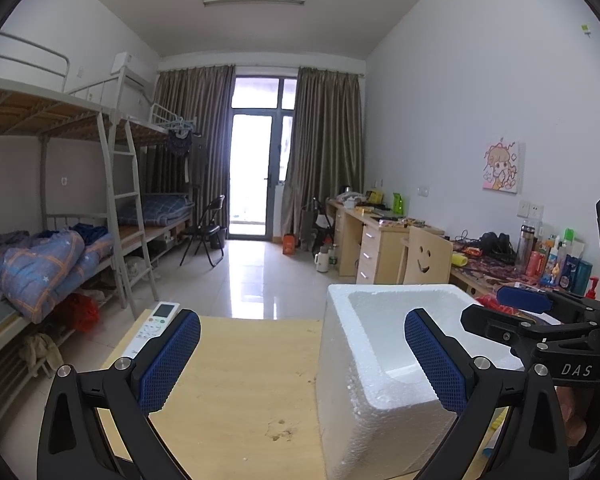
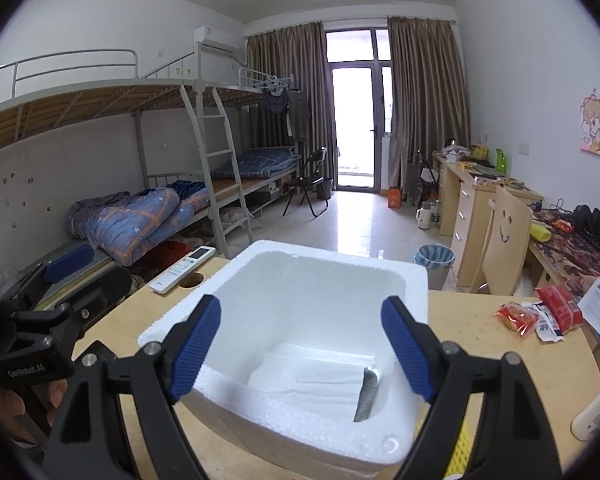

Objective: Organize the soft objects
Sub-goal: 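Withdraw both tools from the foam box back toward the table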

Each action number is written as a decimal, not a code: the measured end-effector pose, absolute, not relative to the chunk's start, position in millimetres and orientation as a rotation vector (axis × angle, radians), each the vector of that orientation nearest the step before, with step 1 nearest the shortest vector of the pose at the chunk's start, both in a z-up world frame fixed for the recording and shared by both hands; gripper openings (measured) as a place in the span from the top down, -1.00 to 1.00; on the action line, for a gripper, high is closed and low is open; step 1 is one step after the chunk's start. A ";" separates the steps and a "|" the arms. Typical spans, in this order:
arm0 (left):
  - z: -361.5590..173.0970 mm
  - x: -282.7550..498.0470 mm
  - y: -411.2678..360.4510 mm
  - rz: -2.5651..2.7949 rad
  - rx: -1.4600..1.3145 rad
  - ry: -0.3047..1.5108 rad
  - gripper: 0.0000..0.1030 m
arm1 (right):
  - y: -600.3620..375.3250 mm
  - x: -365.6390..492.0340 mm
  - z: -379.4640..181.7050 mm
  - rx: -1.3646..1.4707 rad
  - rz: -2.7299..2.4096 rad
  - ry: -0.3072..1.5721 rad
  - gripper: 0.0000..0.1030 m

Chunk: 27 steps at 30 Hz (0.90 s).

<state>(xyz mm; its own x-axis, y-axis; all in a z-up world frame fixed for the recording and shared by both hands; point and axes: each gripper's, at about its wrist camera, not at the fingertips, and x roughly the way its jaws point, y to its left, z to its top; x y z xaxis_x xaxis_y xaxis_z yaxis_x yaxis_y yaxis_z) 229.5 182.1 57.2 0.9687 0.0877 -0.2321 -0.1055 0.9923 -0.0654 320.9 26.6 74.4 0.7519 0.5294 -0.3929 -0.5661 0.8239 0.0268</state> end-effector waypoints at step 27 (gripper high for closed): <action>85.4 182.5 119.1 0.039 -0.026 0.223 -0.98 | -34.3 262.1 96.2 -0.095 0.573 0.301 -0.99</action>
